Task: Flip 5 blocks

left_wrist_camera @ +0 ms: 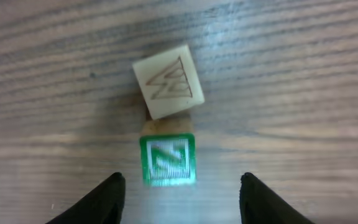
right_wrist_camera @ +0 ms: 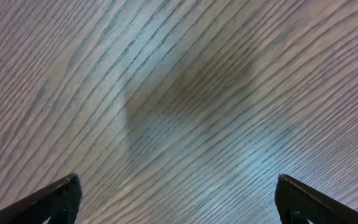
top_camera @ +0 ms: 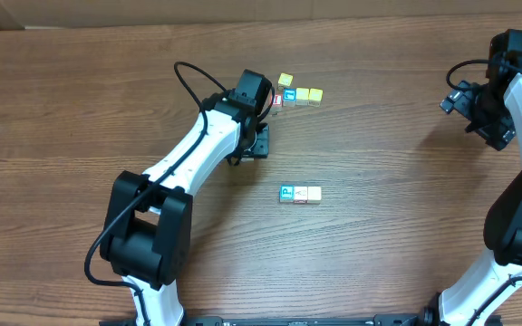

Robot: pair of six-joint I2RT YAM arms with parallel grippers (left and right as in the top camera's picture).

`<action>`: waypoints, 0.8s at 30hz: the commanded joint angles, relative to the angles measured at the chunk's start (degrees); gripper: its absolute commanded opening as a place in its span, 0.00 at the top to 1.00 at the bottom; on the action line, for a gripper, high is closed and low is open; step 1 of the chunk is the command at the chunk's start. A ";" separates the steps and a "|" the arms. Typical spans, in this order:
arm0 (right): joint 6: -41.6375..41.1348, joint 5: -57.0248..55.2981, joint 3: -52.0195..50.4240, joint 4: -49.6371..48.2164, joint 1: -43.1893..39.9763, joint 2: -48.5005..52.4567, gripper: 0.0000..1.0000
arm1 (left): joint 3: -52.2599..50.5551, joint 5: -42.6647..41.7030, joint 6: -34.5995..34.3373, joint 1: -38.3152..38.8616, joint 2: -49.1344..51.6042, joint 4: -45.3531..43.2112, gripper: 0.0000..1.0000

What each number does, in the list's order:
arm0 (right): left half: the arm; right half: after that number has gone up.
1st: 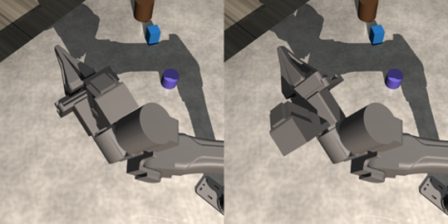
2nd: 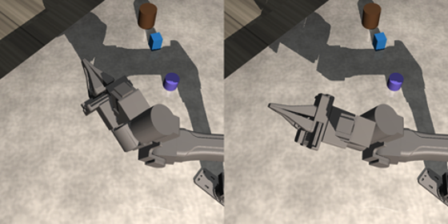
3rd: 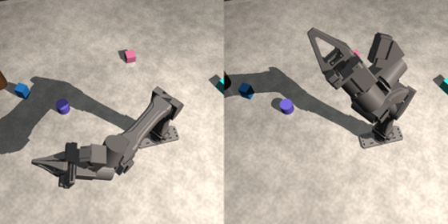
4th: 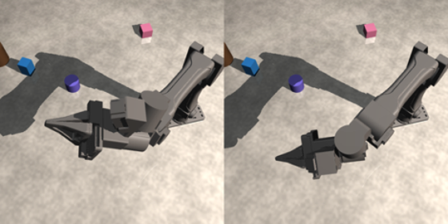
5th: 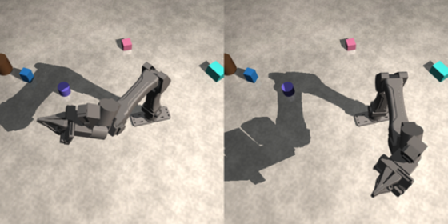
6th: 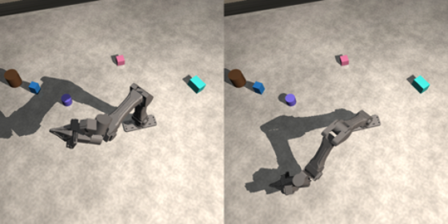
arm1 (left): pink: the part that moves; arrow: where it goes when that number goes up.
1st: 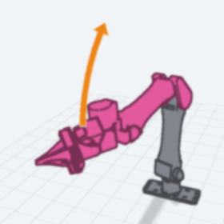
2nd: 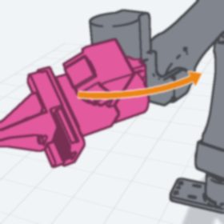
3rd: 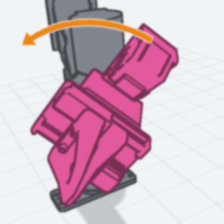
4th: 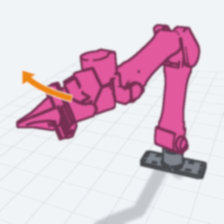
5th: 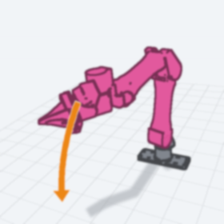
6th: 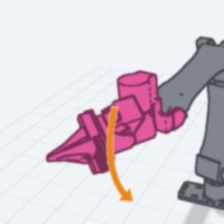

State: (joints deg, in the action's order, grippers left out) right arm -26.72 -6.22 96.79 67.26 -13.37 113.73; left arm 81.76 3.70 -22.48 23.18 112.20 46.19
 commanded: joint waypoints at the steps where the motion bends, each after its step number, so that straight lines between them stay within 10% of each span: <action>1: 0.20 -0.11 0.90 -0.13 -0.15 -1.53 0.00 | -3.32 3.48 -1.90 0.20 0.61 -2.60 0.50; 24: 0.20 -0.11 0.90 -0.13 -0.15 -1.55 0.00 | -7.67 4.35 -2.62 0.26 0.63 -10.69 0.62</action>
State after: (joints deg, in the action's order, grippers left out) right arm -26.74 -6.20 96.82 67.26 -13.37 113.73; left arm 75.02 7.03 -24.23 23.18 112.31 35.33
